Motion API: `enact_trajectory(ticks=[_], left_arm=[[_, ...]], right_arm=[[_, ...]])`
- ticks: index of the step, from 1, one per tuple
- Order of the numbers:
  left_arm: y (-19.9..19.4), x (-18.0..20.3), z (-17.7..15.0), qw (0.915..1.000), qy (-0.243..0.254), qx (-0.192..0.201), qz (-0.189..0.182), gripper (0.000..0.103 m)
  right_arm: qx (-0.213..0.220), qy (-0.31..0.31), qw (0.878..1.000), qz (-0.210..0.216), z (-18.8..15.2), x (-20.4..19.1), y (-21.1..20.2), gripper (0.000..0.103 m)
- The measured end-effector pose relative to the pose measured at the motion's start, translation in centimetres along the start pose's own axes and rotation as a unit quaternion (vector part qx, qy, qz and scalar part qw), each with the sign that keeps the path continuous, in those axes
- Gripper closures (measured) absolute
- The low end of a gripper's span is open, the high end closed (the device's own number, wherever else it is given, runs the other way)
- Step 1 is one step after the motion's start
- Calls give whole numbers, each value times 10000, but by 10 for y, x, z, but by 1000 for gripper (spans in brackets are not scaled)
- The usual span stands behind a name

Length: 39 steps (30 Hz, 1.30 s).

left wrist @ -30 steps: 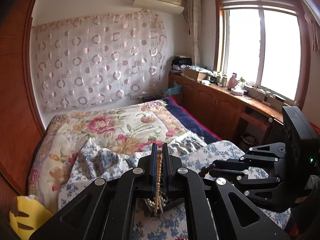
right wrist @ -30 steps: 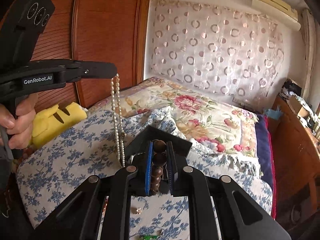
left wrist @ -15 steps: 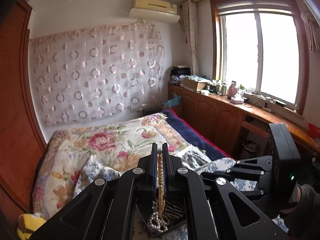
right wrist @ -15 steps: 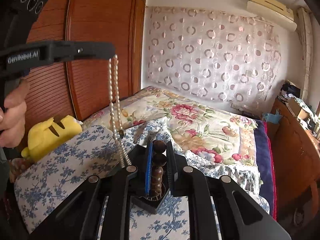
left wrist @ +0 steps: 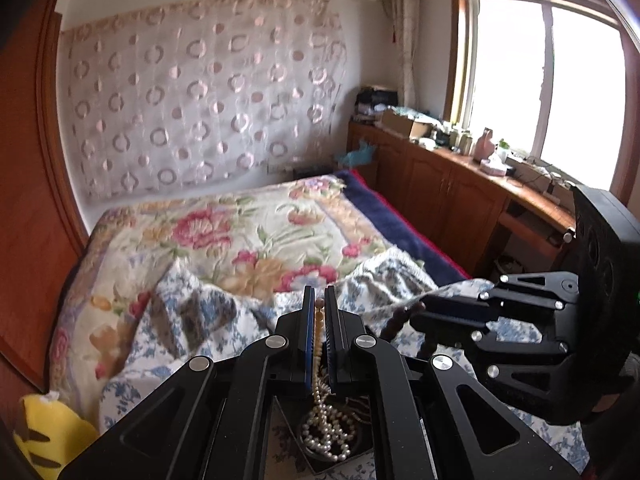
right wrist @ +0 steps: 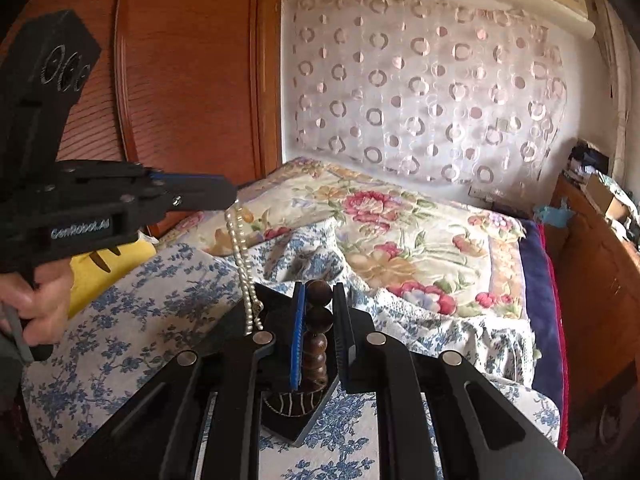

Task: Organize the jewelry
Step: 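Lower the pearls and wooden beads into the black box and open both tools, then withdraw both tools from the box back to the remaining jewelry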

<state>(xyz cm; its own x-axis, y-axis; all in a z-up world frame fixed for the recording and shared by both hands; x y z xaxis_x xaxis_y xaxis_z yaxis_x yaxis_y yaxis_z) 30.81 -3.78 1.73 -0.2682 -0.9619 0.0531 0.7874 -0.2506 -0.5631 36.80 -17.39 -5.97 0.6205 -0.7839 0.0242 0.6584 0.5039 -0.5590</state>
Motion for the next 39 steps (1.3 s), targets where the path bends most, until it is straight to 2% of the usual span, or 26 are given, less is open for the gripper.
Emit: enact_trajectory(ticks=[7, 17, 37, 39], left_arm=[[7, -3, -21, 9998, -12, -195, -35, 99], [-6, -15, -42, 9998, -65, -154, 134, 98], [-30, -31, -68, 9992, -196, -193, 301, 97], [-33, -31, -71, 9991, -207, -192, 308, 94]], right_arm=[[-241, 91, 9997, -12, -9, 4, 30, 88], [-338, 89, 9994, -5, -16, -3, 42, 88], [-333, -29, 9994, 94, -16, -29, 33, 87], [-312, -30, 9995, 90, -16, -30, 29, 87]])
Point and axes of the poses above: each gripper's, at about its wrist camera, not at the fingertips, and y roughly the way its jaws point, x to its right, z to its top, the point moved 8 cm from there along y, roughly the way its jaws point
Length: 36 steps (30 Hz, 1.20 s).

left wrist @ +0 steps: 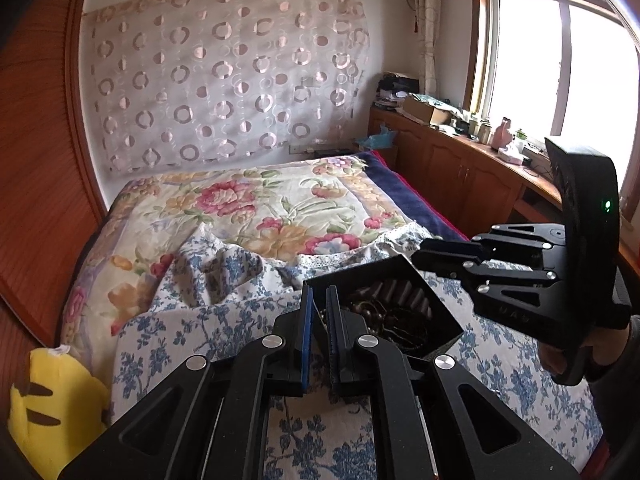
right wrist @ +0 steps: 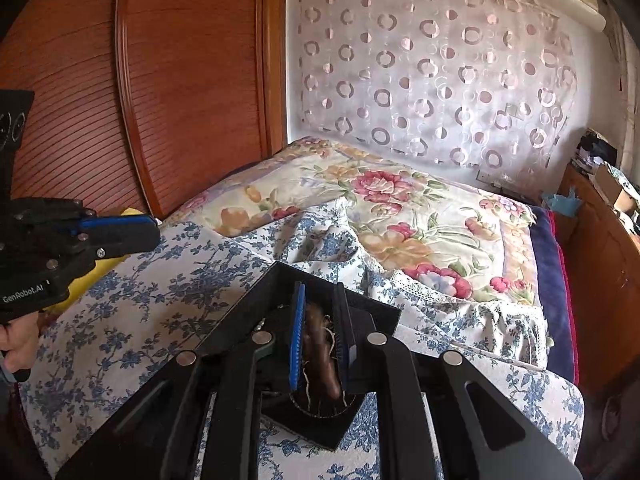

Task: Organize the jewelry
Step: 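Withdraw both tools from the box back to the remaining jewelry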

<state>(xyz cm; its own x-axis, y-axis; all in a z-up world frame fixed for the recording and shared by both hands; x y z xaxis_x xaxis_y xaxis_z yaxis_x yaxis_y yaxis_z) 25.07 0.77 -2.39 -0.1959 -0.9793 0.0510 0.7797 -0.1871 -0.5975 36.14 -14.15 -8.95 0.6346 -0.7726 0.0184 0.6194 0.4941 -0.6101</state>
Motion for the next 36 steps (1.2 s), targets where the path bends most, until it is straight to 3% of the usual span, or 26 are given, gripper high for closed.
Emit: enact_trajectory(ticks=[2, 13, 15, 20, 26, 30, 32, 36], left_arm=[[-4, 1, -3, 10000, -7, 8, 7, 88], [-26, 12, -42, 10000, -19, -50, 2, 86], [-30, 16, -51, 10000, -5, -57, -18, 78], [-36, 26, -74, 9999, 3, -102, -76, 77], [-45, 37, -104, 9997, -31, -180, -140, 68], [-50, 45, -118, 9996, -20, -213, -195, 55], [-49, 48, -124, 9994, -10, -259, -216, 55], [-45, 56, -139, 9988, 14, -415, -268, 53]], right_arm=[[26, 3, 10000, -19, -2, 0, -6, 87], [92, 229, 9996, -95, -45, 2, -48, 87], [86, 277, 9995, -106, -55, 2, -54, 87], [36, 353, 9992, -161, -85, 0, -69, 87], [-94, 437, 9987, -264, -118, -3, -85, 87], [-198, 578, 9977, -291, -143, -5, -94, 87], [-245, 633, 9972, -304, -156, -9, -99, 87], [-300, 672, 9968, -327, -179, -16, -107, 73]])
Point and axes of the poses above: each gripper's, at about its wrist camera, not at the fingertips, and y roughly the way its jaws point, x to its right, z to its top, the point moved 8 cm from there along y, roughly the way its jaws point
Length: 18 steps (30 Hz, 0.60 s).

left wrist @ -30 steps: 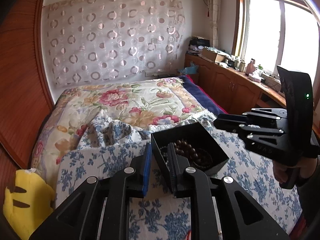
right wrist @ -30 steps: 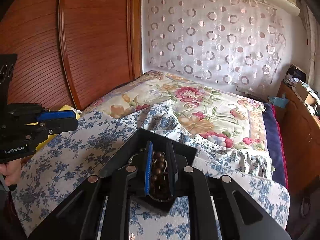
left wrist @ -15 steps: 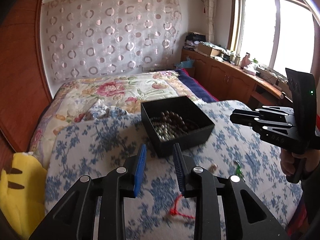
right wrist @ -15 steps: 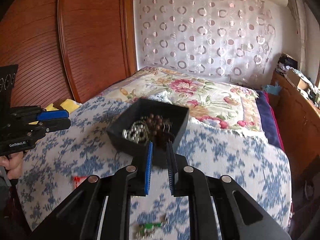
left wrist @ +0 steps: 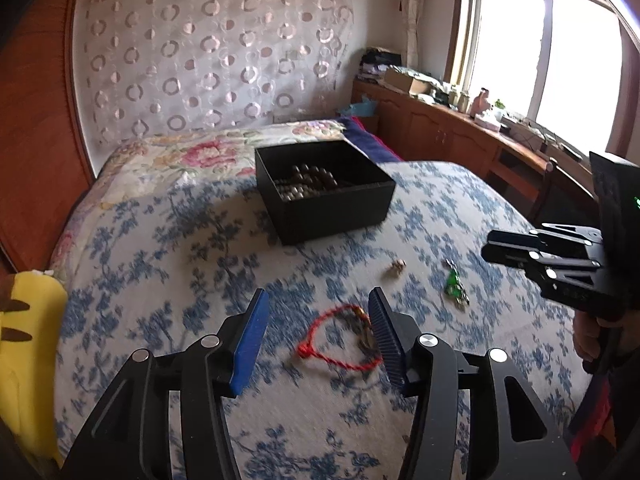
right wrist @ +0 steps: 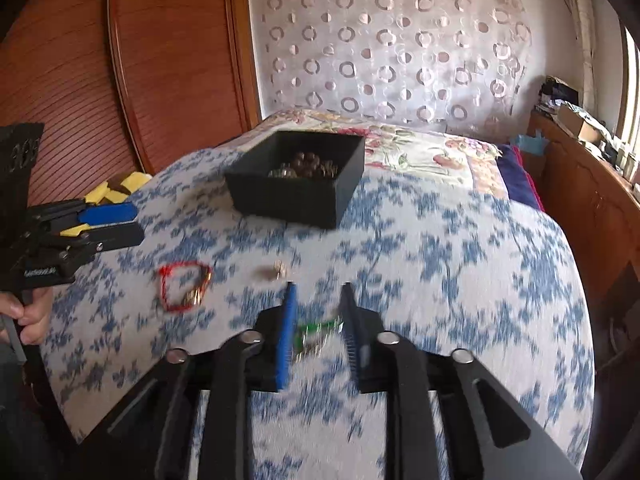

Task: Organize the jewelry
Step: 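Withdraw both tools from the box back to the remaining jewelry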

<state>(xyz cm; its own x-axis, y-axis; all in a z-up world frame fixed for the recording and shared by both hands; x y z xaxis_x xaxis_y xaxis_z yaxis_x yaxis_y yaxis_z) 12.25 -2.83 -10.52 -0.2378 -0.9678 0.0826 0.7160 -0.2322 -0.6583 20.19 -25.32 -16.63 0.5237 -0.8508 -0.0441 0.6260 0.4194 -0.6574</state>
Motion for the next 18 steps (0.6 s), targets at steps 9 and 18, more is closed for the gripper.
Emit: enact_trajectory(ticks=[9, 18], left_arm=[[17, 20, -22, 9993, 66, -319, -167, 50], [40, 48, -27, 9972, 310, -613, -311, 62]], right_arm=[[-266, 145, 9995, 51, -50, -8, -5, 73], [-239, 172, 9995, 98, -57, -9, -4, 73]])
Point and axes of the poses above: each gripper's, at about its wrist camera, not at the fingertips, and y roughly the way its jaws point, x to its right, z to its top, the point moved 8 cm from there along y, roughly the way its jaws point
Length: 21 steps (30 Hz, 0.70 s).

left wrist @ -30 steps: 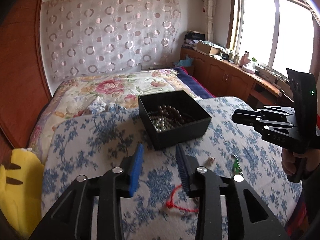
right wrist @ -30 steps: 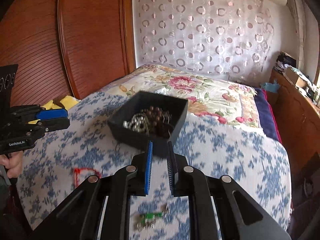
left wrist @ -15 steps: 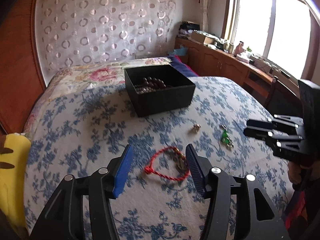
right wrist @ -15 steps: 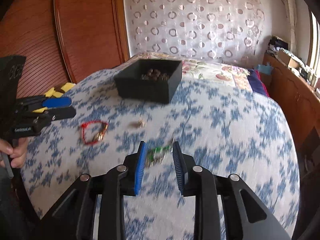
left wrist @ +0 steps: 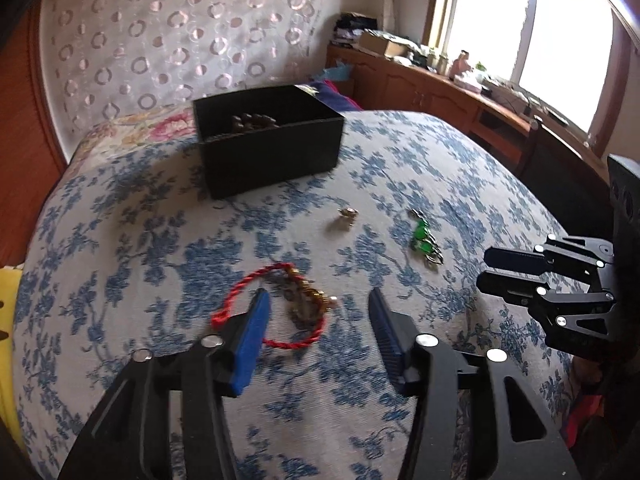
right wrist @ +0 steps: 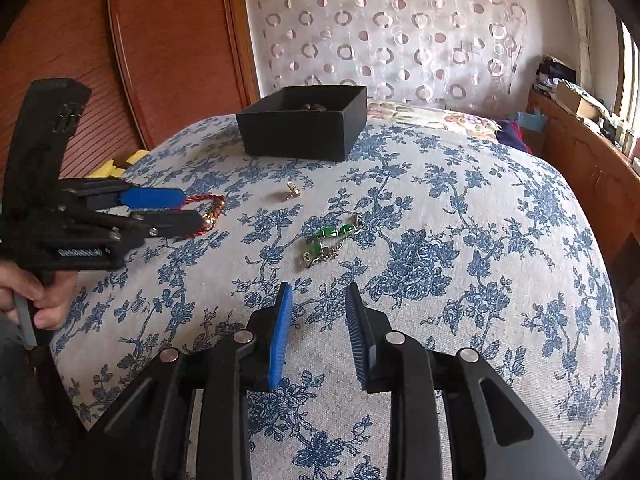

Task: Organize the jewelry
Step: 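Withdraw both tools from the box back to the remaining jewelry, then grasp the green pendant with the right tool while the left grasps the gold charm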

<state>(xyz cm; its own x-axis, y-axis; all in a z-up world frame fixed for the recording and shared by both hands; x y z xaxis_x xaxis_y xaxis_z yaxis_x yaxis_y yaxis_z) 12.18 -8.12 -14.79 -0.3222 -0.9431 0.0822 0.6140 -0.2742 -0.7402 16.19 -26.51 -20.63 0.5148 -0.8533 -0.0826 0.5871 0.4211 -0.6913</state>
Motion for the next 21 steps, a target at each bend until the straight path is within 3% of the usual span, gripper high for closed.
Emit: enact_trajectory(ticks=[8, 12, 21], left_arm=[[14, 4, 0, 9998, 39, -157, 135, 75], [13, 1, -2, 9999, -52, -141, 84, 92], [-8, -11, -5, 9996, -225, 148, -15, 94]], right_arm=[[31, 14, 10000, 19, -1, -1, -1, 73], [55, 73, 10000, 35, -1, 0, -2, 73], [28, 60, 10000, -13, -1, 1, -1, 73]])
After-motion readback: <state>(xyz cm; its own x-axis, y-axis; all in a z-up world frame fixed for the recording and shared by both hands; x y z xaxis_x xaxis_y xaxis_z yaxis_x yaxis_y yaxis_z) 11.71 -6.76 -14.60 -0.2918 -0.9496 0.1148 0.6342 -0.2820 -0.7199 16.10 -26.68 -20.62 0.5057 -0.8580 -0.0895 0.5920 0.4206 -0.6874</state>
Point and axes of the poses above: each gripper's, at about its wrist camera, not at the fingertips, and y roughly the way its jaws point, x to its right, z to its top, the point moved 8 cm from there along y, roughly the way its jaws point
